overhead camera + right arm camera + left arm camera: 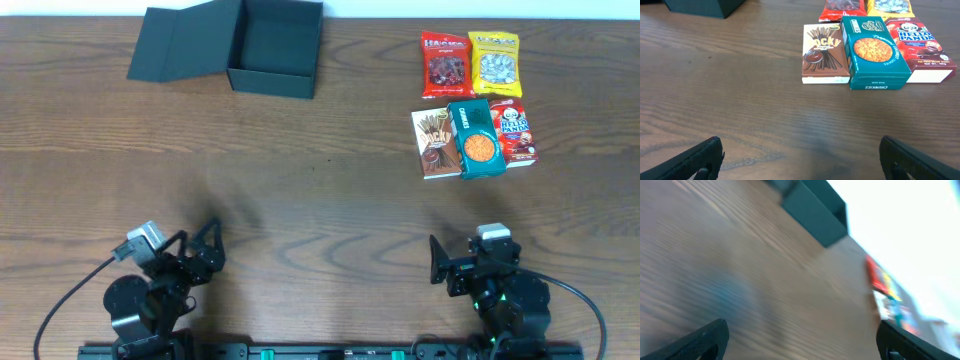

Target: Pack container

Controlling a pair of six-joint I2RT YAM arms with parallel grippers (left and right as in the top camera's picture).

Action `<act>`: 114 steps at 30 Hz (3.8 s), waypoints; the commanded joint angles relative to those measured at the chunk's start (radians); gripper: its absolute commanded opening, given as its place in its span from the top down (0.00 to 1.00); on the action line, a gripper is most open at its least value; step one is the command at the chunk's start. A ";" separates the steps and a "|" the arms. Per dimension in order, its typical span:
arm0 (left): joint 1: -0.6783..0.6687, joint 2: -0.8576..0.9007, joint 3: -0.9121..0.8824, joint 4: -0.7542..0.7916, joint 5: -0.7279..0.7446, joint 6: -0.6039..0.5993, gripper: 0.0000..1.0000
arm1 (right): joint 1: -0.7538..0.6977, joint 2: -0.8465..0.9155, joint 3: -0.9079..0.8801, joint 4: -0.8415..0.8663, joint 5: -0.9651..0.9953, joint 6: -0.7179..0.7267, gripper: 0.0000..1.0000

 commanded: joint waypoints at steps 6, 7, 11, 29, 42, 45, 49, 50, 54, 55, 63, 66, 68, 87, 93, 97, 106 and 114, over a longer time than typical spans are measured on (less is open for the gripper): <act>0.005 -0.006 -0.019 0.036 0.206 -0.109 0.05 | 0.013 -0.009 -0.008 0.000 0.001 -0.018 0.01; 0.005 -0.006 -0.019 0.059 0.236 -0.064 0.05 | 0.013 -0.009 -0.008 0.000 0.001 -0.018 0.01; -0.009 0.001 -0.019 0.091 0.187 0.035 0.04 | 0.013 -0.009 -0.008 0.000 0.001 -0.018 0.01; -0.261 0.774 0.361 0.187 -0.151 0.333 0.04 | 0.013 -0.009 -0.008 0.000 0.001 -0.018 0.01; -0.449 1.494 1.054 -0.024 -0.339 0.477 0.04 | 0.013 -0.009 -0.008 0.000 0.001 -0.018 0.01; -0.459 1.627 1.204 -0.038 -0.338 0.475 0.04 | 0.013 -0.009 -0.008 0.000 0.001 -0.018 0.01; -0.459 1.780 1.394 -0.058 -0.368 0.437 0.04 | 0.013 -0.009 -0.008 0.000 0.001 -0.018 0.01; -0.459 1.816 1.442 -0.070 -0.382 0.425 0.04 | 0.013 -0.009 -0.008 0.000 0.001 -0.018 0.01; -0.459 1.956 1.620 -0.111 -0.419 0.370 0.04 | 0.013 -0.009 -0.008 0.000 0.001 -0.018 0.01; -0.459 1.990 1.660 -0.115 -0.422 0.351 0.04 | 0.013 -0.009 -0.008 0.000 0.001 -0.018 0.01; -0.459 2.190 1.848 -0.092 -0.435 0.277 0.04 | 0.013 -0.009 -0.008 0.000 0.001 -0.018 0.01; -0.459 2.235 1.856 -0.090 -0.431 0.286 0.05 | 0.013 -0.009 -0.008 0.000 0.001 -0.018 0.01; -0.459 2.263 1.856 -0.090 -0.432 0.301 0.04 | 0.013 -0.009 -0.008 0.000 0.001 -0.018 0.01; -0.460 2.291 1.856 -0.034 -0.260 0.333 0.05 | 0.013 -0.009 -0.008 0.000 0.001 -0.018 0.01; -0.456 2.291 1.856 -0.009 -0.130 0.321 0.04 | 0.013 -0.009 -0.008 0.000 0.001 -0.018 0.01; -0.456 2.291 1.856 -0.024 -0.057 0.321 0.04 | 0.013 -0.009 -0.008 0.000 0.001 -0.018 0.01; -0.456 2.262 1.856 -0.073 -0.179 0.066 0.05 | 0.013 -0.009 -0.008 0.000 0.001 -0.018 0.01; -0.459 2.191 1.856 -0.197 -0.437 -0.031 0.05 | 0.013 -0.009 -0.008 0.000 0.001 -0.018 0.01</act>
